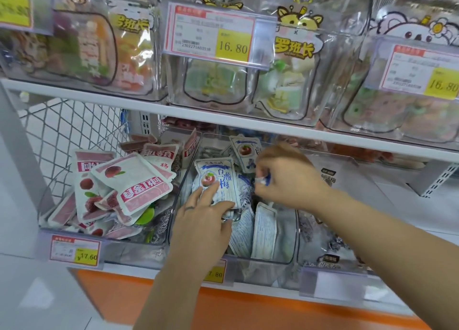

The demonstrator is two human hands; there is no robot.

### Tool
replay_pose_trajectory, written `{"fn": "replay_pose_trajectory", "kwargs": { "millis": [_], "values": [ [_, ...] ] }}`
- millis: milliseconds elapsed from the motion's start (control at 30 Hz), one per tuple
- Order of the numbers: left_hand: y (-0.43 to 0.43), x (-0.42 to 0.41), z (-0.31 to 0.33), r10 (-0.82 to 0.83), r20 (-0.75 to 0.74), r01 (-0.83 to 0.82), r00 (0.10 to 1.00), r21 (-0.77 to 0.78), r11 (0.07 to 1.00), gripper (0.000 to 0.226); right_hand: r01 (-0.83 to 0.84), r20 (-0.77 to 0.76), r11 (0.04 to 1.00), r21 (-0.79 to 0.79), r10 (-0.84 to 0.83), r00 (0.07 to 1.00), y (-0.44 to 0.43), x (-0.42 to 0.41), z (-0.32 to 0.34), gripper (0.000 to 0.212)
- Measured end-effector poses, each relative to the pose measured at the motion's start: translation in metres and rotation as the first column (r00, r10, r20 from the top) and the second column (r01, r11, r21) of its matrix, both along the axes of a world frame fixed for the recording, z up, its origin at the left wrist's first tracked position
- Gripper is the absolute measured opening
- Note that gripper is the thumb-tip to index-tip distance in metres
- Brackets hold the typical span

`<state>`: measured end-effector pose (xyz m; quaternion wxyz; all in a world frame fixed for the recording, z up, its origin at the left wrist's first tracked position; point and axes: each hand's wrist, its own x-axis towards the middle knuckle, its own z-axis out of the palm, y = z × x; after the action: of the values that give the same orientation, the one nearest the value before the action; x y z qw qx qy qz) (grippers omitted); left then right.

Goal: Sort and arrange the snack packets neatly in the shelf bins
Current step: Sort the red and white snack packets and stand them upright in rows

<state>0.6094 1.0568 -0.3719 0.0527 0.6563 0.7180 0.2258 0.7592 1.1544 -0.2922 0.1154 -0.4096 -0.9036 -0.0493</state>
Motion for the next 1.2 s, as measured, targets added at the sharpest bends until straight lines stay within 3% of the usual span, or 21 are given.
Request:
{"fn": "replay_pose_trajectory", "kwargs": {
  "millis": [33,133,300,400,500,567,700,767,900,1067,1200],
  "values": [
    [0.0,0.0,0.0,-0.001,0.015,0.001,1.0,0.001,1.0,0.037,0.004,0.008,1.0,-0.025,-0.004,1.0,0.002,0.006,0.0,0.008],
    [0.002,-0.001,0.002,-0.017,0.051,0.016,0.999,0.015,1.0,0.038,0.078,0.105,0.99,-0.12,-0.066,0.992,0.006,0.02,-0.003,0.026],
    [0.001,-0.002,0.003,-0.011,0.032,0.012,0.999,-0.041,0.999,0.035,0.061,0.223,0.996,-0.066,-0.044,0.974,0.007,0.013,-0.01,0.049],
    [-0.002,-0.002,0.003,0.022,0.003,-0.022,1.0,-0.08,0.997,0.038,0.032,0.312,0.998,-0.059,-0.012,0.95,0.015,-0.001,-0.02,0.045],
    [-0.002,-0.005,0.006,0.049,0.143,-0.039,0.989,-0.069,0.997,0.046,0.019,0.305,0.993,-0.118,0.018,0.952,0.021,-0.017,-0.025,0.038],
    [-0.001,-0.007,0.006,0.031,0.255,-0.027,0.966,-0.021,0.999,0.03,0.025,0.337,0.99,-0.141,0.024,0.941,0.023,-0.025,-0.026,0.032],
    [0.002,-0.012,0.001,-0.018,0.33,0.009,0.944,0.029,1.0,0.024,0.056,0.147,0.972,-0.23,-0.022,0.989,0.032,-0.026,-0.031,0.013],
    [0.002,-0.012,0.0,-0.035,0.256,0.033,0.966,0.011,0.999,0.026,0.039,0.052,0.97,-0.238,-0.027,0.998,0.033,-0.02,-0.034,0.016],
    [0.0,-0.01,0.002,-0.057,0.078,0.065,0.995,-0.105,0.992,0.035,-0.1,0.013,0.971,-0.218,0.106,0.994,0.017,-0.004,-0.023,0.011],
    [0.001,-0.007,0.007,-0.069,0.01,0.07,0.998,-0.2,0.977,0.042,-0.252,-0.039,0.96,-0.124,0.249,0.968,-0.001,0.029,-0.015,0.014],
    [0.003,0.001,0.005,-0.051,-0.032,0.042,0.998,-0.241,0.97,0.038,-0.308,-0.054,0.941,-0.139,0.304,0.951,-0.016,0.04,-0.018,0.011]
  ]
}}
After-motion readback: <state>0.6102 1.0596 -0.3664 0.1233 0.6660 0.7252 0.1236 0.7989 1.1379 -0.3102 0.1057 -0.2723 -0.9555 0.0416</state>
